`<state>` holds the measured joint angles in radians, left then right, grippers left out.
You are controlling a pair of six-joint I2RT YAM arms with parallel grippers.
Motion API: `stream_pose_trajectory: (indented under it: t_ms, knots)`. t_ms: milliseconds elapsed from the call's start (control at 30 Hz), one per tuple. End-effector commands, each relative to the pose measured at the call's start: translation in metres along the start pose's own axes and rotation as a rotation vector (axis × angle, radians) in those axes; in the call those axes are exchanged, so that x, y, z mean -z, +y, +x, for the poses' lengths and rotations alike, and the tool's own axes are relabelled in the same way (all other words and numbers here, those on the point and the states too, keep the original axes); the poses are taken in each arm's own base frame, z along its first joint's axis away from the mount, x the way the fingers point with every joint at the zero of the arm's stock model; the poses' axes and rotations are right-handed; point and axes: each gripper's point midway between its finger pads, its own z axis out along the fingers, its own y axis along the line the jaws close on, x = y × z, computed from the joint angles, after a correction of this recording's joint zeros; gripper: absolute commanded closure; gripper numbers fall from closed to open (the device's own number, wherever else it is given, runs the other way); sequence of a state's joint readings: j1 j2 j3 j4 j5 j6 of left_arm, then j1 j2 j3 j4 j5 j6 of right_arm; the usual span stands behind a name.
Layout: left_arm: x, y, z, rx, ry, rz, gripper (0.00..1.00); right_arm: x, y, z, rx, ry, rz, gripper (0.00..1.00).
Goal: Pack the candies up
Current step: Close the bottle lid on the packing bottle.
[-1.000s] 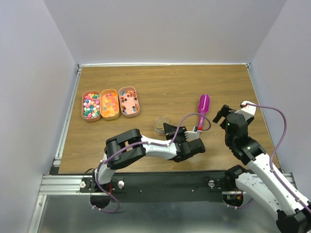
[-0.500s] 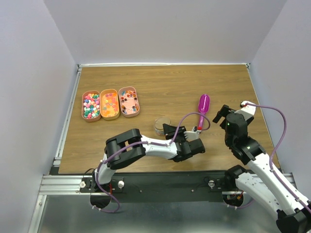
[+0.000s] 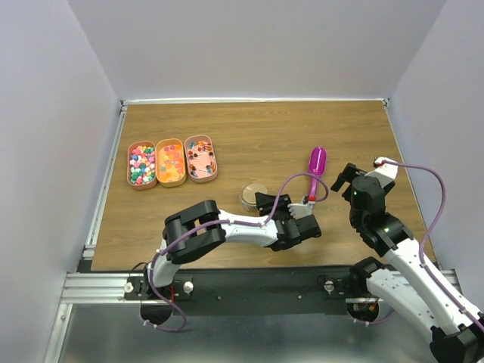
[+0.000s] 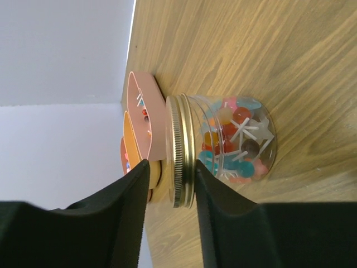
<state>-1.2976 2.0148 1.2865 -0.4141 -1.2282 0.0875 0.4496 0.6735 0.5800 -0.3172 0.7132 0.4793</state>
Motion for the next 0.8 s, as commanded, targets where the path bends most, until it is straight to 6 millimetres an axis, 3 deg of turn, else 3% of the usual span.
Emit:
stream_pose_trajectory:
  t_ms: [0,167,767]
  knots:
    - [0.005,-0.003,-0.007,0.041,-0.011,0.052,0.52,0.0,-0.008,0.004,-0.004,-0.001,0.034,0.03]
    - [0.007,-0.001,-0.01,0.055,-0.01,0.088,0.47,-0.001,-0.008,0.005,-0.002,0.004,0.033,0.03]
    - [0.004,0.008,-0.012,0.088,0.004,0.169,0.43,0.0,-0.008,0.005,-0.006,0.003,0.029,0.03]
